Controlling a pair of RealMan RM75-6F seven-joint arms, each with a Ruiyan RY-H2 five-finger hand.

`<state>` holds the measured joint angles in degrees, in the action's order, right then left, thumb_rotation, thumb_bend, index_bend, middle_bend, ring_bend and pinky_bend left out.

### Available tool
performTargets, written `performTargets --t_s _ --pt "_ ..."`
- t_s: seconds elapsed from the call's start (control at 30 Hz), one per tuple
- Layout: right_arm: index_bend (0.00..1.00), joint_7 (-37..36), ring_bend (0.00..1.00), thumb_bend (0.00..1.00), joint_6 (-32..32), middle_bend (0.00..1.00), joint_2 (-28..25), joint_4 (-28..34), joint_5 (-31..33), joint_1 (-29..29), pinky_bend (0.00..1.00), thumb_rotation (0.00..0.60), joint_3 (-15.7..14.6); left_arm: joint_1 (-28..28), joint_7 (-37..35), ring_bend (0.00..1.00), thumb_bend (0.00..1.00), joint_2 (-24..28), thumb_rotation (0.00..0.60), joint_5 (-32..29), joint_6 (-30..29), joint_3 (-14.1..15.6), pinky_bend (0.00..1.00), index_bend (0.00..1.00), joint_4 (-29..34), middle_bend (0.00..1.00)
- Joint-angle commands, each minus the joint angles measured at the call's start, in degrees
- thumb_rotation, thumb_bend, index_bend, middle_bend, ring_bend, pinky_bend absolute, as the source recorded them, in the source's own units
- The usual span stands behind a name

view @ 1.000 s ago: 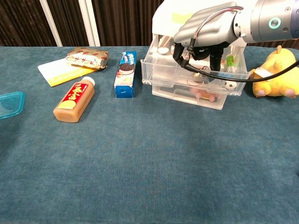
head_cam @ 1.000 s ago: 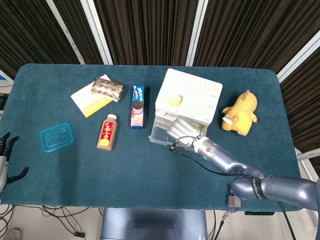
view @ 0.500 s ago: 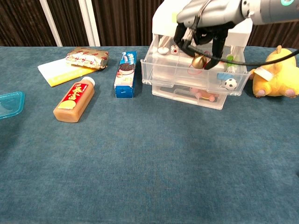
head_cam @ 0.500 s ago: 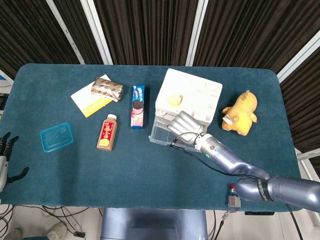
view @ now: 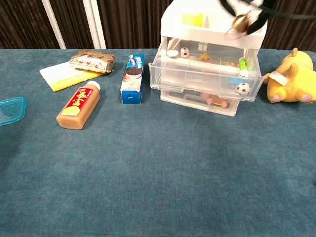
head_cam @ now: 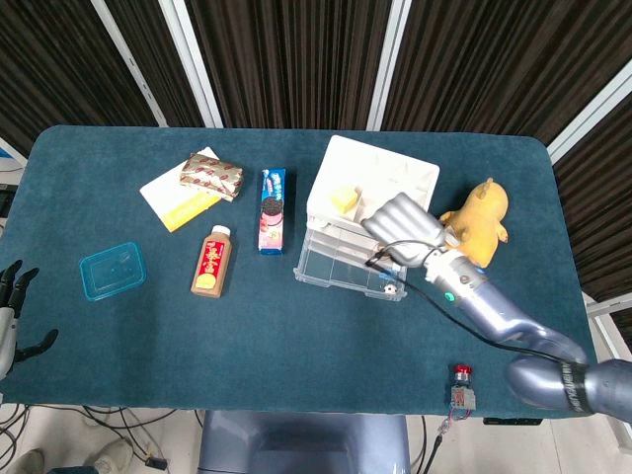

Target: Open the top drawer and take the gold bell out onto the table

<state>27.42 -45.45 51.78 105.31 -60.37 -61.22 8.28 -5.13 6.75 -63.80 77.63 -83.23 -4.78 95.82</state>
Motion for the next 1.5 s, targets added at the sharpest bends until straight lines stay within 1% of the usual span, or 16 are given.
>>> performTargets --t_s 0.03,0.17,0.27,0.37,0.5,0.77,0.9,1.23,1.4,1.5 --pt "0.63 -3.3 1.0 0.23 -0.1 1.0 -5.8 2.9 -0.5 2.8 1.0 0.6 0.2 0.0 0.0 0.0 0.19 0.0 0.6 0.0 0.0 0.0 0.0 0.1 0.0 0.0" --pt "0.64 -4.9 1.0 0.23 0.0 1.0 -9.9 4.2 -2.4 5.3 1.0 0.6 -0.6 0.0 0.1 0.0 0.19 0.0 0.6 0.2 -0.1 0.0 0.0 0.1 0.0 0.0" --pt "0.64 -5.5 1.0 0.23 0.2 1.0 -11.7 4.9 -4.4 7.6 1.0 0.6 -2.1 0.0 0.0 0.0 0.19 0.0 0.6 0.1 -0.1 0.0 0.0 0.1 0.0 0.0" --pt "0.64 -5.1 1.0 0.23 0.3 1.0 -11.8 4.8 -6.0 9.5 1.0 0.6 -3.7 0.0 0.2 0.0 0.19 0.0 0.6 0.3 -0.2 0.0 0.0 0.1 0.0 0.0" --pt "0.64 -4.9 1.0 0.23 0.7 1.0 -10.2 3.8 -7.3 11.9 1.0 0.6 -5.8 0.1 0.2 0.0 0.19 0.0 0.6 0.3 -0.3 0.0 0.0 0.1 0.0 0.0" --pt "0.64 -5.3 1.0 0.23 2.1 1.0 -2.8 -2.0 -7.7 15.1 1.0 0.6 -8.7 0.0 0.2 0.0 0.19 -0.1 0.6 0.2 -0.4 -0.1 0.0 0.1 0.0 0.0" --pt "0.64 -4.5 1.0 0.23 1.9 1.0 1.3 -5.1 -7.5 16.0 1.0 0.6 -9.4 0.1 0.2 0.0 0.19 -0.1 0.6 0.1 -0.4 -0.1 0.0 0.1 0.0 0.0" --pt "0.65 -3.9 1.0 0.23 1.7 1.0 9.9 -10.1 -5.7 17.2 1.0 0.6 -9.5 0.1 0.2 0.0 0.19 -0.1 0.6 0.1 -0.4 -0.1 0.0 0.1 0.0 0.0" --pt "0.65 -3.9 1.0 0.23 1.9 1.0 14.9 -13.5 -4.4 17.5 1.0 0.6 -9.4 0.0 0.3 0.0 0.19 -0.1 0.6 0.1 -0.3 -0.1 0.0 0.1 -0.1 0.0" --pt "0.65 -3.6 1.0 0.23 2.2 1.0 17.0 -15.2 -3.8 17.4 1.0 0.6 -9.3 0.0 0.2 0.0 0.19 -0.1 0.6 0.0 -0.3 -0.2 0.0 0.1 -0.1 0.0"
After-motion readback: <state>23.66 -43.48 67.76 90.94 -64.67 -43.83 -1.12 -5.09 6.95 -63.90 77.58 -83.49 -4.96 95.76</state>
